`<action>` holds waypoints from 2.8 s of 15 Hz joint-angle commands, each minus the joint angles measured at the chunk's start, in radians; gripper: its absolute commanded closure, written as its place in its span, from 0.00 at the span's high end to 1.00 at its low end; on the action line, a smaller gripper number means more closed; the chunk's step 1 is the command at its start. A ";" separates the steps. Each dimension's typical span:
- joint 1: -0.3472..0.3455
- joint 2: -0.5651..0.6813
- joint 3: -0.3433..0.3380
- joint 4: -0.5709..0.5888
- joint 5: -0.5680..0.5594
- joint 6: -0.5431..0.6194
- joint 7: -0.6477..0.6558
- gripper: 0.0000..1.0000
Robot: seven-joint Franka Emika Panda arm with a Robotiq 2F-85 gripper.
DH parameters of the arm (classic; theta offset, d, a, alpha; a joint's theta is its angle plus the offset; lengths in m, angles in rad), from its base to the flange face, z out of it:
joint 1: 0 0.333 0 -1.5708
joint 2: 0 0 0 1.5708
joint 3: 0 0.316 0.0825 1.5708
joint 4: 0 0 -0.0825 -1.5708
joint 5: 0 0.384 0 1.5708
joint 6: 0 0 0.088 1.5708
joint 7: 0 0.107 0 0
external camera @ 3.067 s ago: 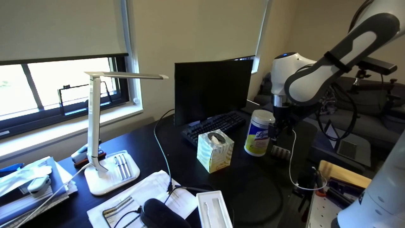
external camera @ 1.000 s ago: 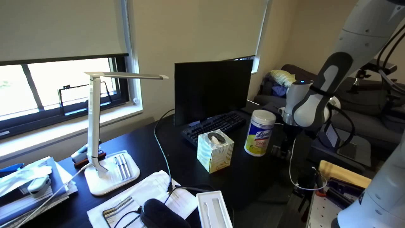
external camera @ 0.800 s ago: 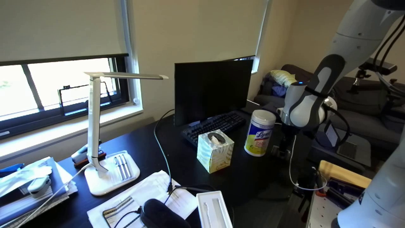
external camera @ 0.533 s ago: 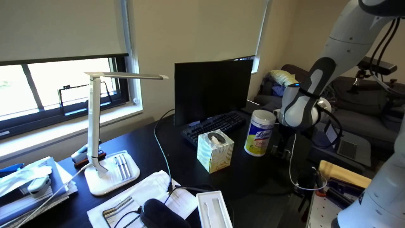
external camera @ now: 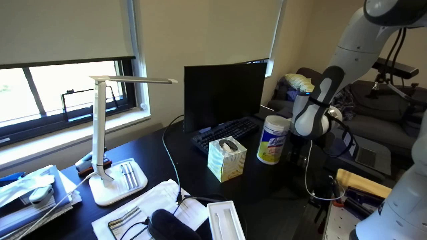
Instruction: Place the eyeglass case and the brown packet on the left side of the desk then place the tissue box on the right side
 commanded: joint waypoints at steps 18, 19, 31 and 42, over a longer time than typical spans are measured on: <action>0.192 -0.298 0.009 -0.177 0.027 -0.056 0.075 0.03; 0.224 -0.313 -0.002 -0.181 0.010 -0.065 0.104 0.03; 0.421 -0.302 -0.004 -0.170 -0.112 -0.061 0.299 0.04; 0.517 -0.399 0.054 -0.191 -0.122 -0.101 0.472 0.03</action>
